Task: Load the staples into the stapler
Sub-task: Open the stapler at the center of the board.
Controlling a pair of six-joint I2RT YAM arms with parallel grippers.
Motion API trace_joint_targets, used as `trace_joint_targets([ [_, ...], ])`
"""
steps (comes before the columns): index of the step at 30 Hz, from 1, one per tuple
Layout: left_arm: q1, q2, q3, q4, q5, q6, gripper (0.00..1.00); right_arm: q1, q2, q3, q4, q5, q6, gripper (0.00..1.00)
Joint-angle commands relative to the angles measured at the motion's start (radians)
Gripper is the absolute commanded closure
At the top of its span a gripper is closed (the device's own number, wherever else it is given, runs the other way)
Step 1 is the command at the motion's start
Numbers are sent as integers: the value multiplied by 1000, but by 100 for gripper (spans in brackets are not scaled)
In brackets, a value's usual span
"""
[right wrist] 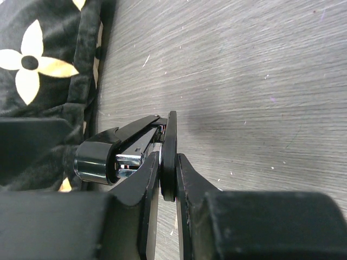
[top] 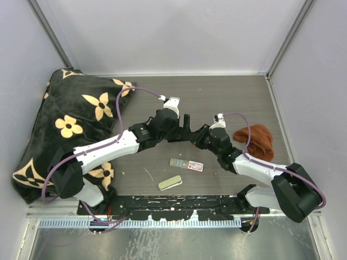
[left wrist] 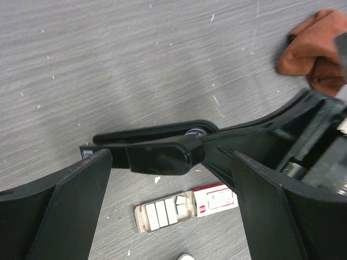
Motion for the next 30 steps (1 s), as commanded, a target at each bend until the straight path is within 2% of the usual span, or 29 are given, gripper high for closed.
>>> trace_joint_targets([
  [1,-11,43,48,-28,-45,-58,6,15,-31,72,102,58,3,99],
  [7,-11,88,59,-19,-36,-55,5,25,-23,74,101,55,4,99],
  [19,-9,125,58,-10,-103,-27,4,28,-32,64,91,48,3,99],
  [30,5,86,14,-16,-141,-6,17,28,-78,50,35,75,-9,99],
])
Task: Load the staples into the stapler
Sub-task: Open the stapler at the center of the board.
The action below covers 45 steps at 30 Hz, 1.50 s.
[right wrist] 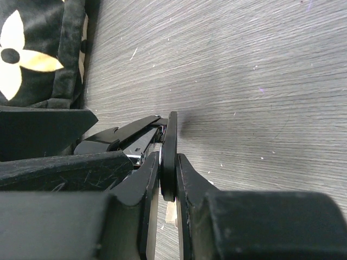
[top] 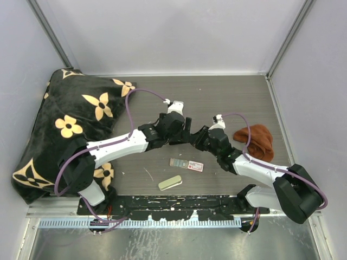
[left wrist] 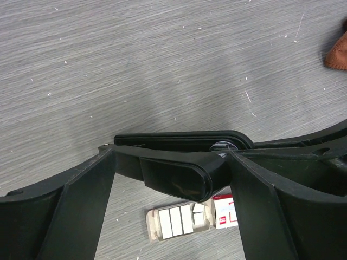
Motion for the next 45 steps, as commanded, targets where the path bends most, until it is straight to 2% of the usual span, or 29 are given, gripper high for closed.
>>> trace_joint_targets([
  [1,15,-49,-22,27,-50,15,17,6,-67,36,98,25,12,99],
  [16,120,-162,-152,49,12,4,21,4,-115,21,15,71,28,99],
  [24,180,-179,-200,89,119,19,23,4,-97,20,11,72,29,100],
  [35,200,-179,-198,33,56,58,25,1,-88,18,-2,77,31,99],
  [45,313,-243,-356,58,36,10,24,-30,-127,-22,-12,50,48,99],
])
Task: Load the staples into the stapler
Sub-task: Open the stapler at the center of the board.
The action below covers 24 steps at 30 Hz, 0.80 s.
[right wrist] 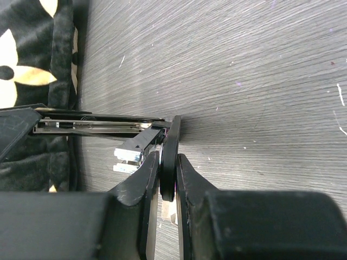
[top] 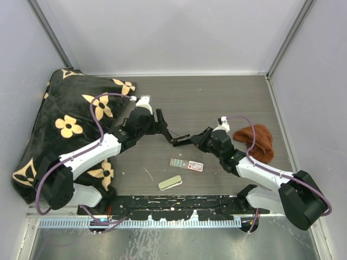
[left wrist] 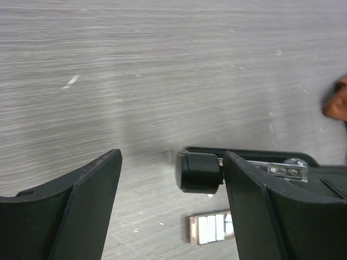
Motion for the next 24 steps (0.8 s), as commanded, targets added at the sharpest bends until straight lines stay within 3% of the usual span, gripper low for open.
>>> trace_joint_targets([
  [1,82,7,-93,-107,-138,19,24,-24,-62,-12,78,-3,10,99],
  [15,175,-8,-168,-66,-120,13,22,-91,-73,-76,121,-101,26,99],
  [24,174,-69,-158,82,169,86,16,-215,-16,-91,184,-318,-23,99],
])
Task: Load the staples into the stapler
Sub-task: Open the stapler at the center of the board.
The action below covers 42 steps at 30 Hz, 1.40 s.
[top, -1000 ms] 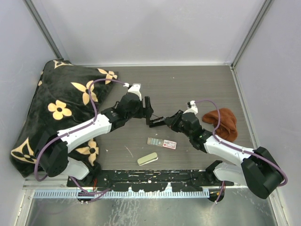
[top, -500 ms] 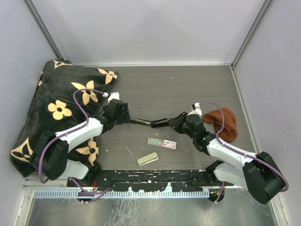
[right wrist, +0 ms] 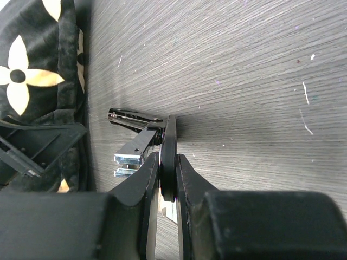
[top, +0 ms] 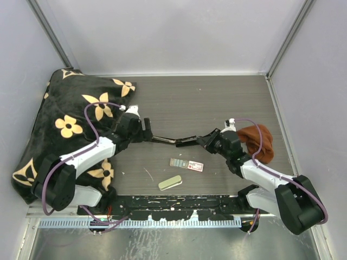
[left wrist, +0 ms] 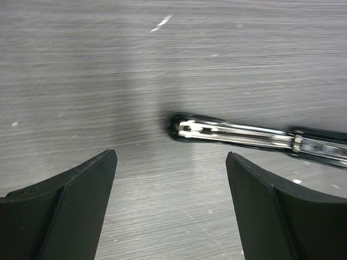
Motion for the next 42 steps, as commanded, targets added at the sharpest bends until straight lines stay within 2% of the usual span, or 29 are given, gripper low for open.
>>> trace_joint_targets([
  [1,1,-40,29,156,210,38,16,-73,44,16,105,-167,-42,99],
  [5,-26,32,59,217,305,35,17,-107,117,33,98,-249,-79,99],
  [12,-52,157,119,226,316,50,18,-121,156,31,103,-265,-94,94],
  [24,-60,161,22,290,303,47,18,-132,198,-1,126,-259,-126,83],
  [32,-60,166,17,302,319,61,18,-136,145,-40,110,-173,-144,61],
  [37,-60,141,11,295,320,65,17,-142,56,-65,40,-97,-163,45],
  [42,-60,119,1,307,314,57,16,-144,-50,-89,-29,-29,-162,35],
])
